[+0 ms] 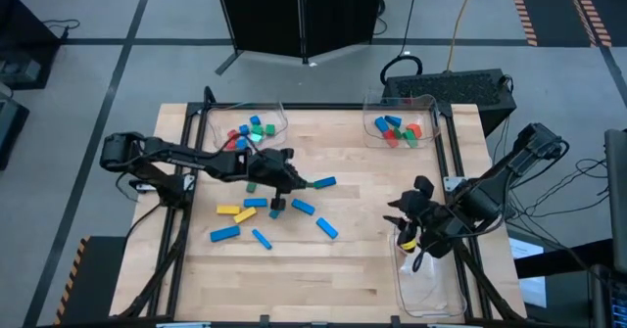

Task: Sort blocks by size
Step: Put the green rectangular block into the bottom right transparent bin

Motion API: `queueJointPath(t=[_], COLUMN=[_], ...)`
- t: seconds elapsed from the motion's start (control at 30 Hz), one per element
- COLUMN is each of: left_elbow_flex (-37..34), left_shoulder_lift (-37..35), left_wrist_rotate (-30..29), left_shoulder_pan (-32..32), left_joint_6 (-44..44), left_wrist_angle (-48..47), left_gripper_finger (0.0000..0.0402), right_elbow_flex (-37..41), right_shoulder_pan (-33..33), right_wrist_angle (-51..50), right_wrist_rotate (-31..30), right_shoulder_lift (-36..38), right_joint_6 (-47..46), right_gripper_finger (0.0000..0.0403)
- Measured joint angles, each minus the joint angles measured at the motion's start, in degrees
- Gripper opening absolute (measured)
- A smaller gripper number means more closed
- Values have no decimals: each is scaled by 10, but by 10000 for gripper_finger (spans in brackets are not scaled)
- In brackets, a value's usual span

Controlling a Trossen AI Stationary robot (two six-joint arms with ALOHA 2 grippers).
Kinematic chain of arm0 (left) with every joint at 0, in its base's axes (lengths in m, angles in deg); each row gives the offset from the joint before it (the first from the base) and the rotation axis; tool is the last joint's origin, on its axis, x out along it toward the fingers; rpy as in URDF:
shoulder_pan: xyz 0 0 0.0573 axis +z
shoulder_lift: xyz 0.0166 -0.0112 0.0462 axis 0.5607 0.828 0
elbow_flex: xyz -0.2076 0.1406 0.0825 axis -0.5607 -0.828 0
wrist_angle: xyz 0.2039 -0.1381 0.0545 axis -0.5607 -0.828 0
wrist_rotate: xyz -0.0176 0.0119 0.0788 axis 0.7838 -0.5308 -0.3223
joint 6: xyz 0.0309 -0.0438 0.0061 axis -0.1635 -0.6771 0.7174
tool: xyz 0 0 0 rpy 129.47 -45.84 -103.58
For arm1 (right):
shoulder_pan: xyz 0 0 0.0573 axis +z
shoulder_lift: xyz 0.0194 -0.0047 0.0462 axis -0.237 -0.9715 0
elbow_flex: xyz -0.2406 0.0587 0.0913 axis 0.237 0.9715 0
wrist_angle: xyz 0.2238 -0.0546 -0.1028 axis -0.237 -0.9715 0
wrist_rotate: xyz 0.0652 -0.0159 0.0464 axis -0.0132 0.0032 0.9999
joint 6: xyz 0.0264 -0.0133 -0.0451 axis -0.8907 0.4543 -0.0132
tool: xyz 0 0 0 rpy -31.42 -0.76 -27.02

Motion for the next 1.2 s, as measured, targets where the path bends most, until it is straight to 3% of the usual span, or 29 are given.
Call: queueJointPath(t=[0.23,0.47,0.8,1.2], left_elbow_flex=[0,0,0,0], left_shoulder_lift=[1,1,2,2], left_wrist_rotate=[-11,-31,-63,-64], left_shoulder_pan=[-45,-78,-99,-101], left_joint_6=[-61,-116,-116,-116], left_wrist_angle=[91,163,178,186], left_gripper_finger=[54,54,54,54], right_elbow_flex=[0,0,0,0], right_shoulder_pan=[-40,-89,-169,-220], right_wrist_angle=[46,155,275,393], right_wrist_rotate=[-10,-101,20,67], right_shoulder_lift=[-58,-104,-106,-175], right_joint_6=[55,182,320,444], right_gripper_finger=[167,183,231,232])
